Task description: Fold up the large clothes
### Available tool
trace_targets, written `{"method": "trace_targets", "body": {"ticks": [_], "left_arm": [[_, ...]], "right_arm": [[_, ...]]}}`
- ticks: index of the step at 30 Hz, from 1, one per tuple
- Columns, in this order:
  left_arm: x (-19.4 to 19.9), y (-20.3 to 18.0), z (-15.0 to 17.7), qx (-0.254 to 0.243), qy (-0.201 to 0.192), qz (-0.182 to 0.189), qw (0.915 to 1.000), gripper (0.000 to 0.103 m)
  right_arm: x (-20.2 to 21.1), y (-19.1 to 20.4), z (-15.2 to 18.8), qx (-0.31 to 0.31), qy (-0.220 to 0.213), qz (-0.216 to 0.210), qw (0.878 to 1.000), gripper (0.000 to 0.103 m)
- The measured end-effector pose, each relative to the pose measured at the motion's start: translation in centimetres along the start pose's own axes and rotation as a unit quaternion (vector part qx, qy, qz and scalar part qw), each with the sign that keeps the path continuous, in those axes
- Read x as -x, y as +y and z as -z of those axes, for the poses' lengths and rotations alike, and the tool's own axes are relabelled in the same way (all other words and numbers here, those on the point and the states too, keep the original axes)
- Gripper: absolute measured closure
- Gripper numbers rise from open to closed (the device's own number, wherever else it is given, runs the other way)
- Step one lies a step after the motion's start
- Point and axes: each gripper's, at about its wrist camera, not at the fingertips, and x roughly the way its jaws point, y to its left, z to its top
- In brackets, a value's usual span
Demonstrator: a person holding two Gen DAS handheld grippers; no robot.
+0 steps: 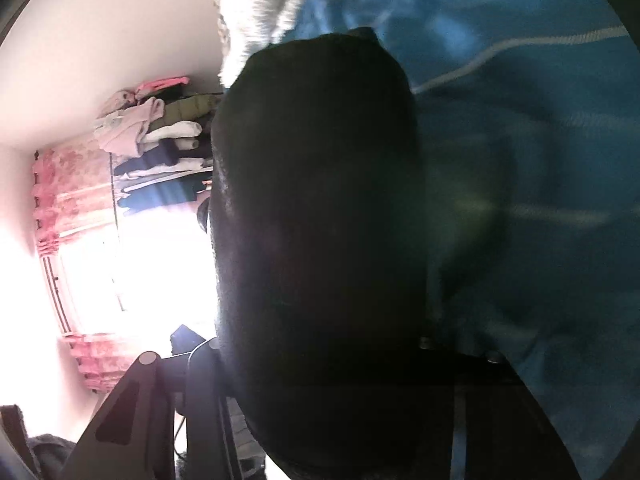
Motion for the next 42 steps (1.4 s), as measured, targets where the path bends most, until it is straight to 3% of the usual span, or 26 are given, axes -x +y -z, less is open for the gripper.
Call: {"method": "trace_targets", "body": {"ticks": [7,14,17,22,26,29,33,36,38,42], "left_arm": [[4.0,-2.3,-1.0,-0.006,0.014,0.034,0.9993,0.071],[6.5,-7.9,-6.8,-0.011,0.007,0.081,0.9966,0.071],[6.6,-11.7,-10.8,-0.016,-0.011,0.095,0.9953,0.072],[5.0,-19.1,-18.5,-0.040,-0.059,0.115,0.9908,0.072],[1.4,-24.1,-24.4,-0.051,-0.088,0.129,0.9865,0.072],[-3.2,-27.4,-28.0,-0.070,-0.104,0.125,0.9842,0.071],[-11.5,-29.8,-30.2,-0.103,-0.082,0.084,0.9877,0.071],[-17.3,-30.8,-30.6,-0.117,-0.034,0.042,0.9917,0.071],[-18.3,-31.3,-30.1,-0.134,-0.038,0.031,0.9898,0.069],[-17.2,-32.3,-29.7,-0.171,-0.056,0.011,0.9837,0.067]], "right_arm": [[3.3,4.9,1.6,0.008,-0.012,-0.021,1.000,0.053],[5.1,12.1,-2.3,0.029,-0.037,-0.055,0.997,0.053],[4.3,15.9,-7.1,0.046,-0.048,-0.068,0.995,0.053],[2.6,21.0,-18.6,0.076,-0.057,-0.099,0.991,0.053],[0.4,22.7,-28.0,0.089,-0.054,-0.121,0.987,0.053],[-1.5,21.5,-35.6,0.087,-0.042,-0.134,0.986,0.053],[-3.2,15.9,-43.9,0.042,-0.028,-0.093,0.994,0.053],[-2.9,13.3,-46.2,0.030,-0.025,-0.073,0.997,0.053],[-2.5,13.2,-46.3,0.026,-0.024,-0.063,0.997,0.049],[-1.7,16.1,-45.4,0.056,-0.029,0.071,0.995,0.031]]}}
